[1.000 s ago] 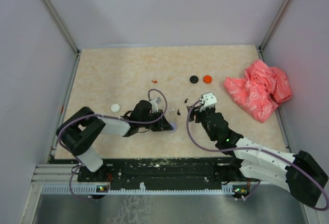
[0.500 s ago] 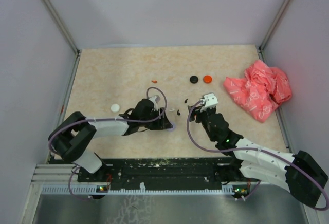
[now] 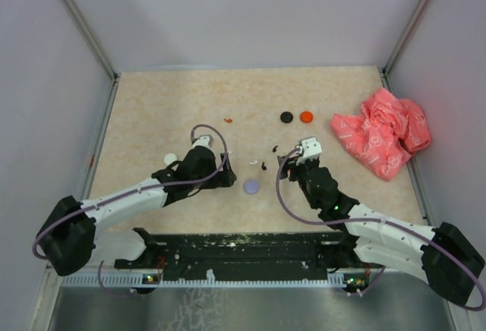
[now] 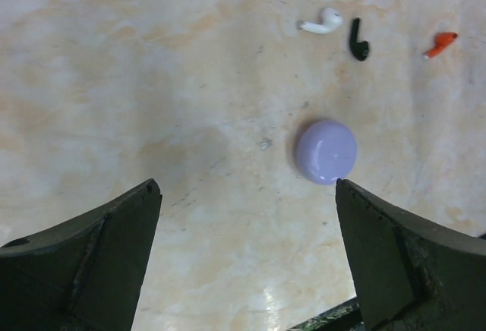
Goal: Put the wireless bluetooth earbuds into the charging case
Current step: Place the charging case at the center of the board.
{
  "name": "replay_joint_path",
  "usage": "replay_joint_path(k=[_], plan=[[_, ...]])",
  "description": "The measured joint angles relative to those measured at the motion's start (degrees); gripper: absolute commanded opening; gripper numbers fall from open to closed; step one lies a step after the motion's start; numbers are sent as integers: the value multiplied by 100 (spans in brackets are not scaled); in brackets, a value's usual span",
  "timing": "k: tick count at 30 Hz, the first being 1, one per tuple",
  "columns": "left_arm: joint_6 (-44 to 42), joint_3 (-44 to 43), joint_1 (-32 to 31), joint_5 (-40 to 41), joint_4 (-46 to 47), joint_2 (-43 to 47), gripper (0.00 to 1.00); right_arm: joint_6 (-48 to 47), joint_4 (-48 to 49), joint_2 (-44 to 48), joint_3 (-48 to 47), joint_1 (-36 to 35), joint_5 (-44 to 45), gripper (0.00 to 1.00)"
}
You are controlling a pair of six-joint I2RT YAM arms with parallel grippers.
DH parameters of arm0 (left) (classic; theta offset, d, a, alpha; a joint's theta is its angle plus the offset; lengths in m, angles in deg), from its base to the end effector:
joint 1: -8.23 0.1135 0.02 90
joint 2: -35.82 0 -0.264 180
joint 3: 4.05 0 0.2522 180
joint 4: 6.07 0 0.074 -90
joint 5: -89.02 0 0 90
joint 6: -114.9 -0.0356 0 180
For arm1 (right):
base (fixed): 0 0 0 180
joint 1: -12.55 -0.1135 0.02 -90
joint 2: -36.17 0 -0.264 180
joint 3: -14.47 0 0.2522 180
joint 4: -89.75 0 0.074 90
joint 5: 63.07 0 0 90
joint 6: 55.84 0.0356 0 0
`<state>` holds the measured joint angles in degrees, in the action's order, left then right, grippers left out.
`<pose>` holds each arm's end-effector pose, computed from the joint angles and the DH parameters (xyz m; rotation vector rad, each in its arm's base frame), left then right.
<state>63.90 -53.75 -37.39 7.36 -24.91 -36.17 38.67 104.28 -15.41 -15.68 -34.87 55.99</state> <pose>0.1813 -0.1779 0.1971 0.0580 2.3530 -0.5926 0.1447 0.1319 0.2156 -0.2492 1.6638 0.2542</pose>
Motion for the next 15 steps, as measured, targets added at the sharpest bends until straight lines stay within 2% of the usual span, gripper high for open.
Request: replay_joint_path(k=[8,15], plan=[[109,-142,2,1128,-1650,678,100,2,2,-13,0,0,0,69],[210,-122,4,1731,-2310,1843,100,17,0,-166,0,0,15,80]])
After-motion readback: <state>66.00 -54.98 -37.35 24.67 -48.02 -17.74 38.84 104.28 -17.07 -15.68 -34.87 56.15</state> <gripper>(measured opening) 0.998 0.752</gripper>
